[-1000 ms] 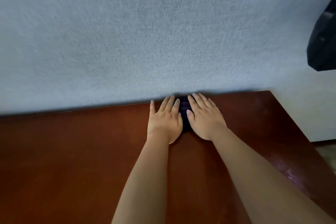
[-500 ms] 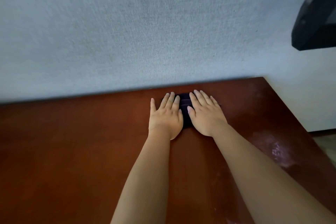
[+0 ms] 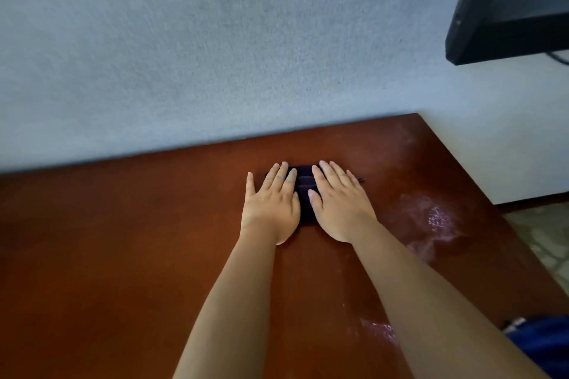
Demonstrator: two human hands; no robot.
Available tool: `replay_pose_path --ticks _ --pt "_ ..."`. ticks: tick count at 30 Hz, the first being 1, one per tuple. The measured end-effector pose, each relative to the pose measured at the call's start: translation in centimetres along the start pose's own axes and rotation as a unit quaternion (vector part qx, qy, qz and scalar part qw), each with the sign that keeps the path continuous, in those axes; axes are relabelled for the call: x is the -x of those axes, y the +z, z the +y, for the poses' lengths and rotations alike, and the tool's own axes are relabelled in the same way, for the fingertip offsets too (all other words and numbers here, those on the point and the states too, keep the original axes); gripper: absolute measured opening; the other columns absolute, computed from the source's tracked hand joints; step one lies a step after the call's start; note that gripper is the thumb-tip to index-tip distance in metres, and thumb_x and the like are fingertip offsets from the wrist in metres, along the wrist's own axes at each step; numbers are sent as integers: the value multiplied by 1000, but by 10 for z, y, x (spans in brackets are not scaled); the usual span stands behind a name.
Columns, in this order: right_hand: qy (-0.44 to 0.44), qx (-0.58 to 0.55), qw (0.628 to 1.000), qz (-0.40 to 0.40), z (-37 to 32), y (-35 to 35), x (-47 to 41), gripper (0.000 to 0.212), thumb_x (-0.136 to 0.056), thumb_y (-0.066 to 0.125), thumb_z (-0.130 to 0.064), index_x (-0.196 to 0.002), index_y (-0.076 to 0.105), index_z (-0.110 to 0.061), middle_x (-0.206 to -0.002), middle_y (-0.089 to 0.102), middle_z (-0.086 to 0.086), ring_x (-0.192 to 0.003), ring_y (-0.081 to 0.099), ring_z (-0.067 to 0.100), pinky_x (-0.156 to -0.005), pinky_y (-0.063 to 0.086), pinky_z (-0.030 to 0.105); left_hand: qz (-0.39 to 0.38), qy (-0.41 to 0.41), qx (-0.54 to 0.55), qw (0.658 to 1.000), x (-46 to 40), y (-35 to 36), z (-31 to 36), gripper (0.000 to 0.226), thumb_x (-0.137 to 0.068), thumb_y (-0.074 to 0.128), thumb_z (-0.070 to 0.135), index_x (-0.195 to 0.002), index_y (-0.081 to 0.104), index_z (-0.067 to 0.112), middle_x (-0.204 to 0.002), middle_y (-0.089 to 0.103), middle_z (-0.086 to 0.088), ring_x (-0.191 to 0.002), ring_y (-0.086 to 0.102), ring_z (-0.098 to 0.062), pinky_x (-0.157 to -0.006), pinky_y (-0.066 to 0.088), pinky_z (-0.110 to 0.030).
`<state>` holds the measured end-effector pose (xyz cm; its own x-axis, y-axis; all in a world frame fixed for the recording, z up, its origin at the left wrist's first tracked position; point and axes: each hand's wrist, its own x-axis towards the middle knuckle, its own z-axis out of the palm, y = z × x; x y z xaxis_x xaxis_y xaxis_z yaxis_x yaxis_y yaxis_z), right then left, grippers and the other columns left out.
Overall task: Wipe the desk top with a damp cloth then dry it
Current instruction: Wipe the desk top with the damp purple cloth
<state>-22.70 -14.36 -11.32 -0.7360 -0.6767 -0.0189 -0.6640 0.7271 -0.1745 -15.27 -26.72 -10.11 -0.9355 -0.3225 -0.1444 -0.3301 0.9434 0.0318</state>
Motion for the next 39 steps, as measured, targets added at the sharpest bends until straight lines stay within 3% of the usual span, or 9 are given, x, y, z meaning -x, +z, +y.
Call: replay_pose_path --ticks 19,39 --pt "-4 17 1000 -12 34 -10 -114 56 -103 17 -38 -154 7 -16 -162 3 1 -148 -2 14 -120 -1 35 24 -21 26 999 -106 -14 -7 54 -104 13 33 -155 2 21 -163 -2 4 -148 -7 -10 -119 -9 -50" --pt "19 2 1000 -10 13 -5 11 57 -103 16 -40 -154 5 -15 -162 1 1 -148 -3 15 -120 0 35 -10 4 -3 1000 1 -1 18 55 -104 8 35 -155 -3 19 -162 -11 3 -147 -14 -10 -118 -9 -52"
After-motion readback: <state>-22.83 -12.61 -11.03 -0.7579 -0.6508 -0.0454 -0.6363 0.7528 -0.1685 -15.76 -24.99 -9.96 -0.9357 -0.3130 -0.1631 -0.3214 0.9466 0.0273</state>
